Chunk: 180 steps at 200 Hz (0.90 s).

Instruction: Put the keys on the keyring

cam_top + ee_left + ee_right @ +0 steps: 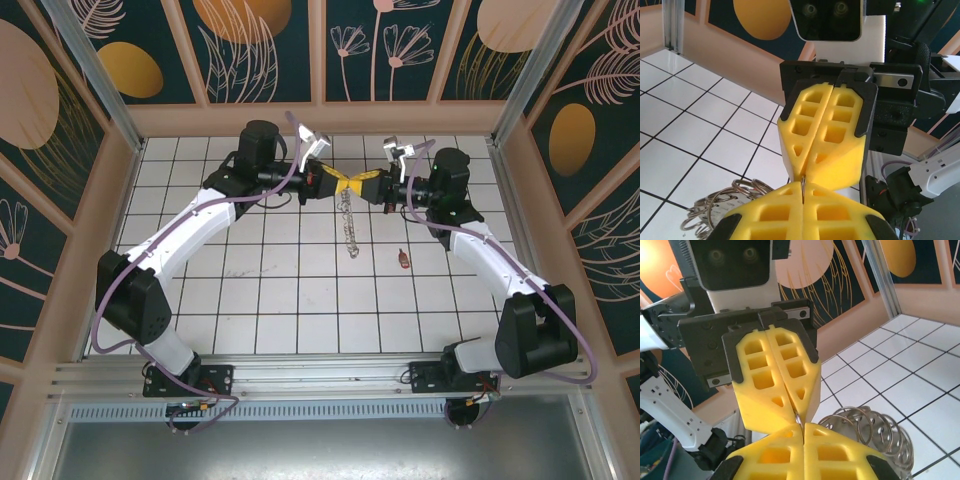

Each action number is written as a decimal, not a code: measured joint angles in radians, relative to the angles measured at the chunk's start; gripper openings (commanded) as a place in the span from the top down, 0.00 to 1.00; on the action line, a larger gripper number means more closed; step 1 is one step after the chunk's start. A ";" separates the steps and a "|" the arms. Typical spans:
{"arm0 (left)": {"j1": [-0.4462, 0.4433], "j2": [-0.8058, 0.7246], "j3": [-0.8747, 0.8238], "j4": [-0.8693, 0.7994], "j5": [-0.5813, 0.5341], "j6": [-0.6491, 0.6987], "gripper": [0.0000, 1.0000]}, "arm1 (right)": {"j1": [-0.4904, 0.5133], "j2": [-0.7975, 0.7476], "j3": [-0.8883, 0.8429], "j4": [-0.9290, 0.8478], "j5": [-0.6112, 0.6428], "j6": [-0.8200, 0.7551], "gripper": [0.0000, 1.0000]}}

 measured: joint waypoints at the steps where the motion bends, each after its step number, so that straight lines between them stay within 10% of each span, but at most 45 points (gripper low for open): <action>1: 0.000 0.000 0.000 0.000 0.000 -0.001 1.00 | 0.000 0.000 0.000 0.001 0.000 0.001 1.00; 92: 0.007 -0.124 -0.185 0.299 -0.166 -0.201 0.55 | -0.007 0.000 -0.047 0.144 0.081 0.092 1.00; 180: 0.011 -0.164 -0.296 0.581 -0.166 -0.391 0.56 | -0.005 -0.035 -0.105 0.429 0.166 0.287 1.00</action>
